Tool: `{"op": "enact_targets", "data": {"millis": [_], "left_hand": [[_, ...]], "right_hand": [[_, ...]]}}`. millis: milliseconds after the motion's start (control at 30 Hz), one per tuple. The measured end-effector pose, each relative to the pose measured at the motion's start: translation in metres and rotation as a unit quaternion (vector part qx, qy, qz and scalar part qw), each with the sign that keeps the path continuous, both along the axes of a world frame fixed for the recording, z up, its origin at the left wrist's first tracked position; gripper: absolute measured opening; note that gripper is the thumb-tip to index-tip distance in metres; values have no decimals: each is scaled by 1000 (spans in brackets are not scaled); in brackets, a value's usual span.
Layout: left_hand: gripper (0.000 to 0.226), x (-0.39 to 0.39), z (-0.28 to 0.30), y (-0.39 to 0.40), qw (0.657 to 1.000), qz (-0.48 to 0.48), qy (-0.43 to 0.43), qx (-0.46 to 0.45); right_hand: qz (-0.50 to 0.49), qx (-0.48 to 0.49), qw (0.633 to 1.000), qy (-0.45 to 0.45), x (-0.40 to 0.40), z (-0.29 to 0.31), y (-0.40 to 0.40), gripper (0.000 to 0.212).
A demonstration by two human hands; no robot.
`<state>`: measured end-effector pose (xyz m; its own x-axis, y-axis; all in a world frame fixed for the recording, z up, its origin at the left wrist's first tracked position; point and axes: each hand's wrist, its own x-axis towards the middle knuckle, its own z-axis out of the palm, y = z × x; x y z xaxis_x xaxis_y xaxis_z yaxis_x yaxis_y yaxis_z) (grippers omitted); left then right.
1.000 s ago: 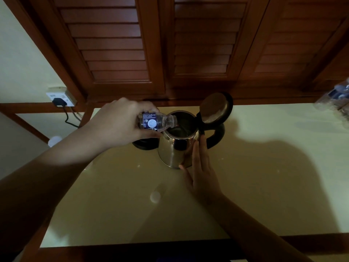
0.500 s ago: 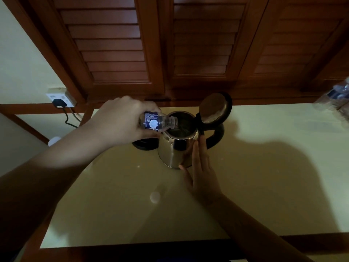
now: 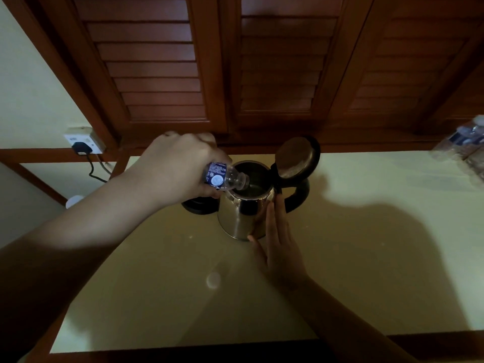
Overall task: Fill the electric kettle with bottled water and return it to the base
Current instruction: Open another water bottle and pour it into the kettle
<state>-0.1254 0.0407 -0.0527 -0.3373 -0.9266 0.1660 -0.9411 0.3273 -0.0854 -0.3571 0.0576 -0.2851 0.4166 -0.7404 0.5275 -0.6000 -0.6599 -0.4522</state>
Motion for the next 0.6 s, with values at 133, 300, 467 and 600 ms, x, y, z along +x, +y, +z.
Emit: {"op": "enact_targets", "data": {"millis": [133,300,467,600], "left_hand": [[52,-5,4,1,1000,-2,-7,2],[46,-8,3,2,1000,5,-4,-27],[46,-5,7,2,999,10,3,-40],[50,2,4,3,1000,-9,-17,-13]], "right_hand": [[-1,-2,1000,-7,0,-1,-1,91],[-6,8,1000,-2,-2,-2,-1,92],[-9,10,1000,9,-3,-3,-1,95],[-7,21,1000,9,-4,-2,0,98]]}}
